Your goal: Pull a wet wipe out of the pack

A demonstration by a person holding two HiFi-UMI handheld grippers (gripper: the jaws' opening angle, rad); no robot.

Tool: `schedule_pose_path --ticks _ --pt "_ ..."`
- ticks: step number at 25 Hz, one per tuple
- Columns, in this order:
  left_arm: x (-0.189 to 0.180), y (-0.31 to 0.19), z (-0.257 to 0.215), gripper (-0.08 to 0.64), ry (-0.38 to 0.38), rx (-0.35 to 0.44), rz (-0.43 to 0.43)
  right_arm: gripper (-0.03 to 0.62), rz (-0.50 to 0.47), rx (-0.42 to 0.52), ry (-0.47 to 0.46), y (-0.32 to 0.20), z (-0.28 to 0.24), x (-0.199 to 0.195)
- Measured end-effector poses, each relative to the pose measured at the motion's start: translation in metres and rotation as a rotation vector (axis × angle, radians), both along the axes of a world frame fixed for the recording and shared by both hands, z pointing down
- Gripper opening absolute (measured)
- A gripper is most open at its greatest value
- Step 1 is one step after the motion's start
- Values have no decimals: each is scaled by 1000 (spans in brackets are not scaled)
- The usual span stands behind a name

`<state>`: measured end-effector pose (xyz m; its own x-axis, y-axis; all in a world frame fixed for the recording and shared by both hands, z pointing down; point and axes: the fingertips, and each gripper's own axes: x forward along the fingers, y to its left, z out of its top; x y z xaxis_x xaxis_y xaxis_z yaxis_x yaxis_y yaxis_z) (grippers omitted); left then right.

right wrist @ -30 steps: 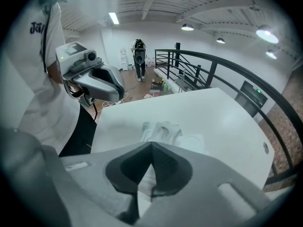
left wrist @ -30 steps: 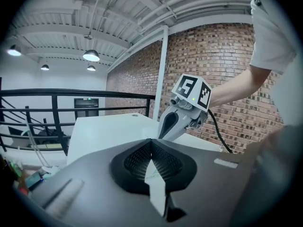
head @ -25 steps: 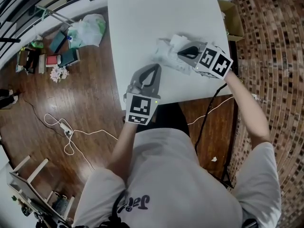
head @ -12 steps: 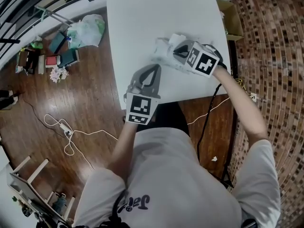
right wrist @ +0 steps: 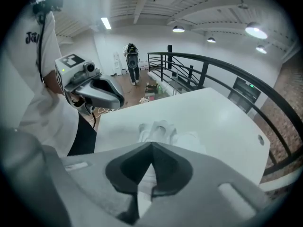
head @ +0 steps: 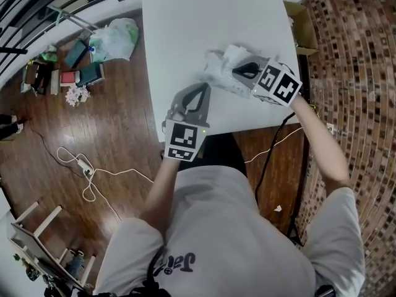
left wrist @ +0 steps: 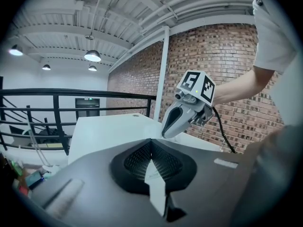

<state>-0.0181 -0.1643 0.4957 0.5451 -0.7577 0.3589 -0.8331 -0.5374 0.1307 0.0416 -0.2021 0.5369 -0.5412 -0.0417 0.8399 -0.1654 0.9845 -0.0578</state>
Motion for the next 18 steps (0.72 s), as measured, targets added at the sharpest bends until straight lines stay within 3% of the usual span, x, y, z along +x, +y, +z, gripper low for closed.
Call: schedule_pose_path --ticks 5,18 --pt "-1 -1 0 14 3 1 7 -11 80 -10 -126 -10 -29 -9" --pt "0 2 -3 14 -4 7 5 -11 112 -1 -144 -9 -30 -4"
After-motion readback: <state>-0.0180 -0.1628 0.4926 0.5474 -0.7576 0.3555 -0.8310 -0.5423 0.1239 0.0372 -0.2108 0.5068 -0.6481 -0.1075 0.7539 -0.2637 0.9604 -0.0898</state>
